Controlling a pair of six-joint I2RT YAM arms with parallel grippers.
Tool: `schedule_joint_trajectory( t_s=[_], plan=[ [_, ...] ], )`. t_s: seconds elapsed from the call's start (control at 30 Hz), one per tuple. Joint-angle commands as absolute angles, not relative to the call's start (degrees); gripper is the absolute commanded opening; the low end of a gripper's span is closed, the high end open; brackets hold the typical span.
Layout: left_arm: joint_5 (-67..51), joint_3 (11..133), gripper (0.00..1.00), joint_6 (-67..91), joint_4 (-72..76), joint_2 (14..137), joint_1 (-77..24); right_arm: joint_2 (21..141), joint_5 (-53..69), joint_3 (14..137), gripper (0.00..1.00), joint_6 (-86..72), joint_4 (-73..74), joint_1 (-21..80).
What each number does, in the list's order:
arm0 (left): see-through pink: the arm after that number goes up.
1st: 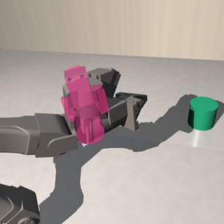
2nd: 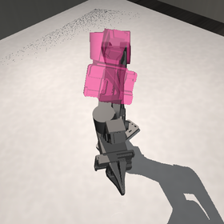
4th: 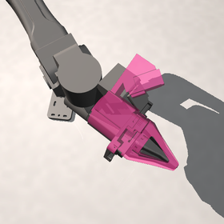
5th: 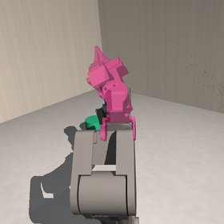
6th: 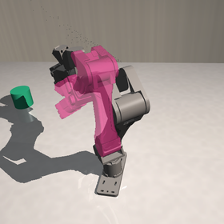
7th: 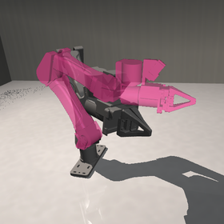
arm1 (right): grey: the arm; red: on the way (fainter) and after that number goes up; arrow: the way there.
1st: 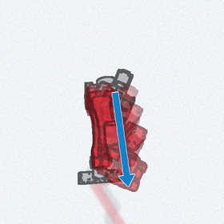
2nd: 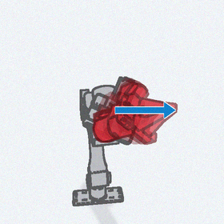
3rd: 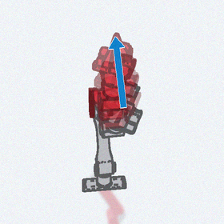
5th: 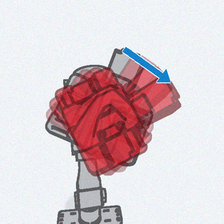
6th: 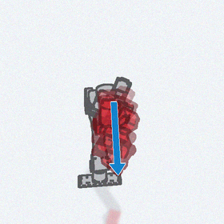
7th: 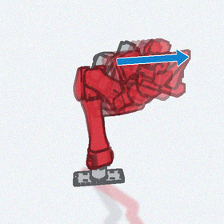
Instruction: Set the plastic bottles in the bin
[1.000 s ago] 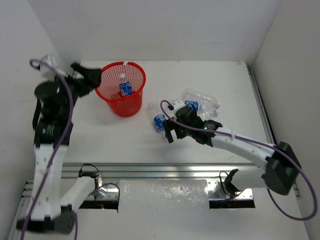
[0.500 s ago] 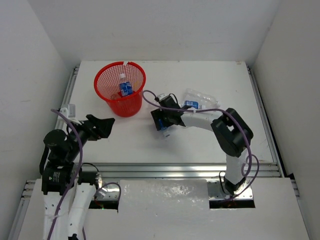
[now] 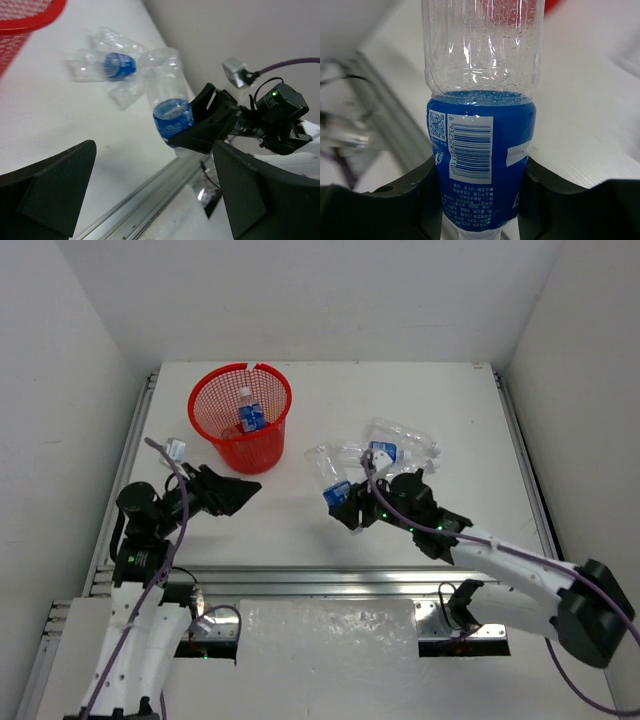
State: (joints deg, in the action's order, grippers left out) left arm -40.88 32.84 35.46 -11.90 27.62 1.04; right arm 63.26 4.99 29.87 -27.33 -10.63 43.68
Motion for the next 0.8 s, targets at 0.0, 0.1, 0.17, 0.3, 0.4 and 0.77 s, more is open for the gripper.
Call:
schedule_joint_trajectory(
  t_s=[0.0, 0.1, 0.17, 0.3, 0.4, 0.77],
  plan=[
    [-52.03, 28.14, 1.00, 47.77, 15.25, 31.45, -1.21, 56.01, 20.16, 28.91, 0.19, -31.37, -20.21, 44.12],
    [-50.72, 28.56, 1.00, 49.75, 23.37, 35.14, -6.75, 53.36, 23.98, 29.88, 0.19, -34.18, -22.76, 44.82],
    [-45.72, 31.54, 1.00, 47.56, 21.98, 36.47, -13.75, 52.47, 27.50, 31.90, 0.19, -35.06, -23.29, 45.61],
    [-36.49, 35.77, 1.00, 41.93, 20.04, 41.99, -23.54, 54.13, 29.71, 36.38, 0.19, -34.54, -21.54, 47.98],
    [-35.07, 37.18, 1.00, 42.71, 23.63, 46.47, -26.45, 56.16, 29.62, 39.02, 0.20, -33.93, -19.87, 50.27],
    [-4.45, 59.96, 0.00, 32.20, -6.12, 51.58, -28.57, 46.44, 0.74, 37.10, 0.99, -31.55, -5.22, 51.68]
  ],
)
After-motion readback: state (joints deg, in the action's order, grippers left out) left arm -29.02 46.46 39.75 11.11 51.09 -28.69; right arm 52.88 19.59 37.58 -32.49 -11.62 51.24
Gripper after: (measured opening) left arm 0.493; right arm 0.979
